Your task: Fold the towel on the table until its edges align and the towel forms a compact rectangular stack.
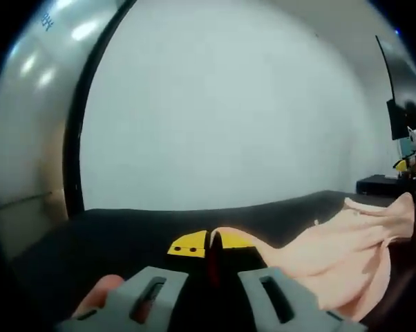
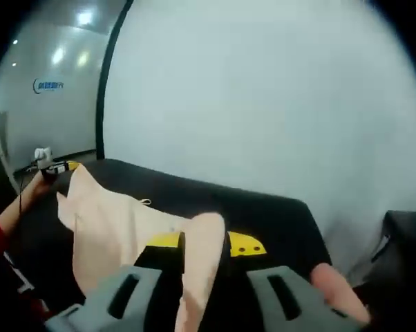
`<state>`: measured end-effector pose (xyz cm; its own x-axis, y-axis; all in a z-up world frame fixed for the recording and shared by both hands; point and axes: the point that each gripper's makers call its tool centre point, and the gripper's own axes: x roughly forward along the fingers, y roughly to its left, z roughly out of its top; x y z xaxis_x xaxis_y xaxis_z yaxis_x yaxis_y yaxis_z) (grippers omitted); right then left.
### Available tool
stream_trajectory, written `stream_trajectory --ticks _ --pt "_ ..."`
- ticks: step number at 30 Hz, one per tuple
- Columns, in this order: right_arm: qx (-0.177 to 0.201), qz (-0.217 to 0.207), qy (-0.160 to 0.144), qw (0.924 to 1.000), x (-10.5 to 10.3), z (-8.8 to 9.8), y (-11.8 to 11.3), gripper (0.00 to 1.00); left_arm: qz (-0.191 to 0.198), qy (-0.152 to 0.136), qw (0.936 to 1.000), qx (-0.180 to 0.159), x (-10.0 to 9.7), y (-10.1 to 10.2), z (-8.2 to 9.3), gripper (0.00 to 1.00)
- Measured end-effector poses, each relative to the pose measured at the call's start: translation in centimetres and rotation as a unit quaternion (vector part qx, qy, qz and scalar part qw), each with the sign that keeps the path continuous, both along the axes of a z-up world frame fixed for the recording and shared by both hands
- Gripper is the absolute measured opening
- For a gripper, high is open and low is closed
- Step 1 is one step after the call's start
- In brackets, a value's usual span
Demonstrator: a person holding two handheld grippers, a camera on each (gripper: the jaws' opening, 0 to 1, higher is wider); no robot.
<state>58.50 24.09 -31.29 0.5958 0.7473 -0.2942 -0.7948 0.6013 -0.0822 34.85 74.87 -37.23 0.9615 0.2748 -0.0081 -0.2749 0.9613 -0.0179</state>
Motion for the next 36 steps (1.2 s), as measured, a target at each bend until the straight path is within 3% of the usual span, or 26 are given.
stream_trajectory --ticks 2,3,4,6,8,10,14,16,17,18,21,25,27,29,30,33,36 --pt "-0.029 0.011 0.045 0.9985 1.7 -1.6 4.1 0.20 0.005 0.007 0.9999 -0.004 0.2 0.3 -0.5 0.02" --pt "-0.047 0.005 0.050 0.9976 2.5 -2.8 6.0 0.20 0.010 0.021 0.9997 0.001 0.2 0.7 -0.9 0.02" --pt "-0.090 0.000 0.037 0.9952 3.1 -4.4 7.6 0.20 0.012 0.028 0.9995 0.005 0.3 0.8 -1.1 0.02" --pt "-0.182 -0.006 0.000 0.9833 4.2 -8.5 10.1 0.16 0.011 0.037 0.9992 0.013 0.4 0.8 -1.3 0.02" --pt "-0.208 -0.009 0.036 0.9774 4.6 -11.6 11.2 0.15 0.006 0.036 0.9991 0.020 0.5 0.6 -1.1 0.02" --pt "-0.201 -0.014 0.056 0.9779 5.4 -13.1 12.0 0.16 0.002 0.036 0.9990 0.027 0.6 0.5 -1.0 0.02" --pt "-0.200 -0.039 0.048 0.9778 6.8 -14.2 12.3 0.16 -0.009 0.050 0.9978 0.041 1.1 -0.1 -1.4 0.02" --pt "-0.258 -0.049 0.011 0.9650 7.3 -14.9 11.0 0.12 -0.013 0.060 0.9971 0.046 1.3 -0.1 -1.7 0.03" --pt "-0.264 -0.042 -0.004 0.9637 7.4 -14.7 10.9 0.03 -0.014 0.064 0.9967 0.048 1.3 -0.2 -1.8 0.04" --pt "-0.244 -0.055 -0.024 0.9678 8.4 -12.7 10.2 0.00 -0.013 0.071 0.9960 0.052 1.3 -0.3 -2.1 0.04" --pt "-0.175 -0.055 0.000 0.9830 9.1 -9.7 8.7 0.00 -0.012 0.067 0.9965 0.049 1.2 -0.3 -2.0 0.03" --pt "-0.124 -0.084 -0.009 0.9887 12.1 -5.2 2.5 0.00 -0.010 0.046 0.9985 0.028 1.1 -0.5 -1.6 0.01" --pt "-0.067 -0.092 -0.028 0.9931 13.0 -2.3 -0.5 0.00 -0.002 0.052 0.9978 0.040 1.2 -0.2 -1.5 0.01" --pt "-0.006 -0.104 -0.013 0.9945 13.0 -0.2 -3.2 0.00 -0.005 0.034 0.9988 0.035 1.2 -0.3 -0.8 0.01" --pt "0.029 -0.101 -0.016 0.9944 12.8 1.1 -4.1 0.00 -0.004 0.011 0.9998 0.018 1.1 -0.2 0.0 0.01" --pt "0.060 -0.135 -0.047 0.9879 12.7 3.9 -7.7 0.00 0.025 0.005 0.9991 0.035 0.7 1.4 1.6 0.01" --pt "0.112 -0.131 -0.073 0.9824 11.2 7.4 -9.6 0.00 0.018 -0.036 0.9985 0.037 0.2 0.4 5.0 0.00"
